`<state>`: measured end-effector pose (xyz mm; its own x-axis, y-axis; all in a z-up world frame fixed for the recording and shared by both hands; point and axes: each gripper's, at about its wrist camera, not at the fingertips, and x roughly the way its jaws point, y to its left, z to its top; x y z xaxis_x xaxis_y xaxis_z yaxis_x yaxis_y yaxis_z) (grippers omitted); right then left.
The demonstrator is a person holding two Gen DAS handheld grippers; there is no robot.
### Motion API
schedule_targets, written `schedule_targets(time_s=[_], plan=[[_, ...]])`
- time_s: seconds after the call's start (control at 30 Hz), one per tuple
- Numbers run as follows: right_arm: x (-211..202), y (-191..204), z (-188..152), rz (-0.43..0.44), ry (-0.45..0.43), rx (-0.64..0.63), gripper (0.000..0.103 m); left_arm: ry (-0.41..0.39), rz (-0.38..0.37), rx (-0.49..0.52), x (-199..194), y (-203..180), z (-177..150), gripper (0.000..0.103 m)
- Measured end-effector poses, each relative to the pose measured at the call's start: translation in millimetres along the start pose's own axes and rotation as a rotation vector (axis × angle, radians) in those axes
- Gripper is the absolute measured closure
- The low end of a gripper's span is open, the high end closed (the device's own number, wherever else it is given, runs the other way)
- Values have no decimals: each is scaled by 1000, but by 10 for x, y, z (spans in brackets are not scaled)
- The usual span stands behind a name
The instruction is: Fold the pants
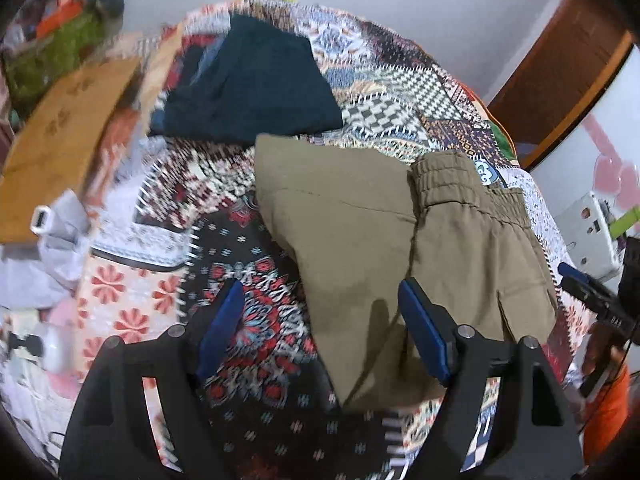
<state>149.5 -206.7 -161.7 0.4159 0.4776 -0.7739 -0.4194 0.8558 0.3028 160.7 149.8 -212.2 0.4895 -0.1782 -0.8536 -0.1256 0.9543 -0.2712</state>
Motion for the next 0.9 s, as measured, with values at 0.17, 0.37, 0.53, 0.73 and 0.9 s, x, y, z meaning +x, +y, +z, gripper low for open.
schedule_targets(time_s=[0.17,0.37,0.53,0.73,0.9], plan=[[288,-35,63,34,62,37,28,70,-45,-42,293,26,79,25],[560,-213,108,134,114,148,27,78,-112,-49,414,-15,197,34],[691,-230,188,186,114,166,27,75,-149,-55,483,-83,300,60],[734,-205,261,246,118,169,64,38,-94,-25,475,-192,342,76],[673,-74,290,213,85,114,85,11,-43,7,374,-245,369,91]])
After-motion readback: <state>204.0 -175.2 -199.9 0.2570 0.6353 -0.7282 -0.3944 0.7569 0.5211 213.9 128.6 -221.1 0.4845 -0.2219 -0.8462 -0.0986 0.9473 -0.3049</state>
